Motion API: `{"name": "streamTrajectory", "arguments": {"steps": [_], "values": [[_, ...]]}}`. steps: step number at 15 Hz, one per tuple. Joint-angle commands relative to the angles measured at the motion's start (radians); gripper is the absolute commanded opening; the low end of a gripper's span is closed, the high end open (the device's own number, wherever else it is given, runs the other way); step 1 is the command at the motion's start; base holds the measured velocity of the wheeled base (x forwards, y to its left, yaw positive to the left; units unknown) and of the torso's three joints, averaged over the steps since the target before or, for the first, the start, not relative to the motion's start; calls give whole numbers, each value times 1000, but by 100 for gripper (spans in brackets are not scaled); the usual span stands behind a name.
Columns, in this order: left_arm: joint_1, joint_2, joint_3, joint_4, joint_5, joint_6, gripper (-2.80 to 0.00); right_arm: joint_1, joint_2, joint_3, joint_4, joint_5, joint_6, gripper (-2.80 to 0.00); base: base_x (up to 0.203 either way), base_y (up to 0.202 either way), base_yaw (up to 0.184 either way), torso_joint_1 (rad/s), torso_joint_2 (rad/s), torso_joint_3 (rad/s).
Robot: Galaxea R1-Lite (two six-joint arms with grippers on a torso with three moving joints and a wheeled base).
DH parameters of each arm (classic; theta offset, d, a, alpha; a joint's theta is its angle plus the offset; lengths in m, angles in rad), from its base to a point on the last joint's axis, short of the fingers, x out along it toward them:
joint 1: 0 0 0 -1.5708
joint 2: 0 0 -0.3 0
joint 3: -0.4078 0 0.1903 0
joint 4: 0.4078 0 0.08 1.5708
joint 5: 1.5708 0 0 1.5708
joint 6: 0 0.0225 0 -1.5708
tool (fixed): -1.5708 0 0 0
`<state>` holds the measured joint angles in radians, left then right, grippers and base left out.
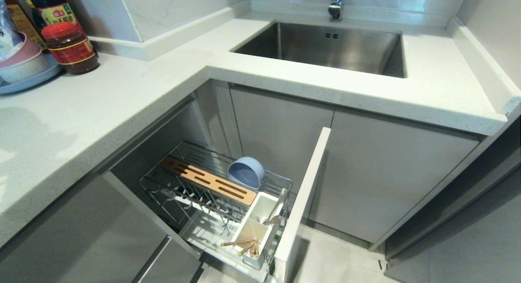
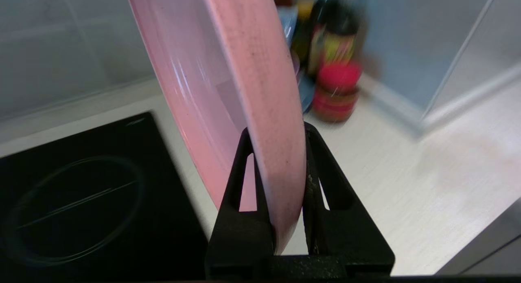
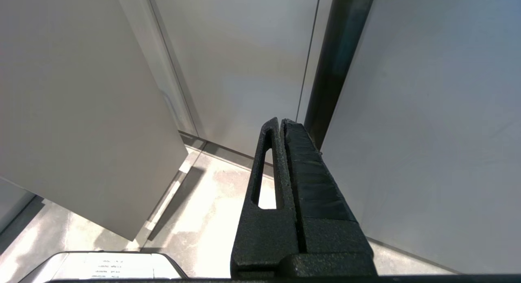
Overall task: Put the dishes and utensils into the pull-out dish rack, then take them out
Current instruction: Take the plate out of the cupboard
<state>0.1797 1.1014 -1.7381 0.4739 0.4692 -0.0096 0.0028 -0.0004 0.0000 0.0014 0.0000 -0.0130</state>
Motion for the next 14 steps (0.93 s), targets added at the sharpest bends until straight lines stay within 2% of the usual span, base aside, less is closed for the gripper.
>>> {"name": "streamTrajectory", "arguments": {"steps": [1, 3, 7, 9, 11, 14], "values": [[36, 46, -67, 139, -10, 105, -280, 0, 0, 0, 0, 0, -1, -280, 0, 0, 0, 0, 0, 0], [44, 80, -92, 234, -8, 244, -280, 0, 0, 0, 0, 0, -1, -280, 0, 0, 0, 0, 0, 0], [56, 162, -202, 499, -10, 365, -280, 0, 0, 0, 0, 0, -1, -280, 0, 0, 0, 0, 0, 0], [56, 215, -210, 527, -4, 442, -280, 0, 0, 0, 0, 0, -1, -280, 0, 0, 0, 0, 0, 0], [50, 266, -210, 532, 25, 463, -280, 0, 0, 0, 0, 0, -1, -280, 0, 0, 0, 0, 0, 0], [-17, 345, -210, 569, 71, 467, -280, 0, 0, 0, 0, -1, -1, -280, 0, 0, 0, 0, 0, 0]]}}
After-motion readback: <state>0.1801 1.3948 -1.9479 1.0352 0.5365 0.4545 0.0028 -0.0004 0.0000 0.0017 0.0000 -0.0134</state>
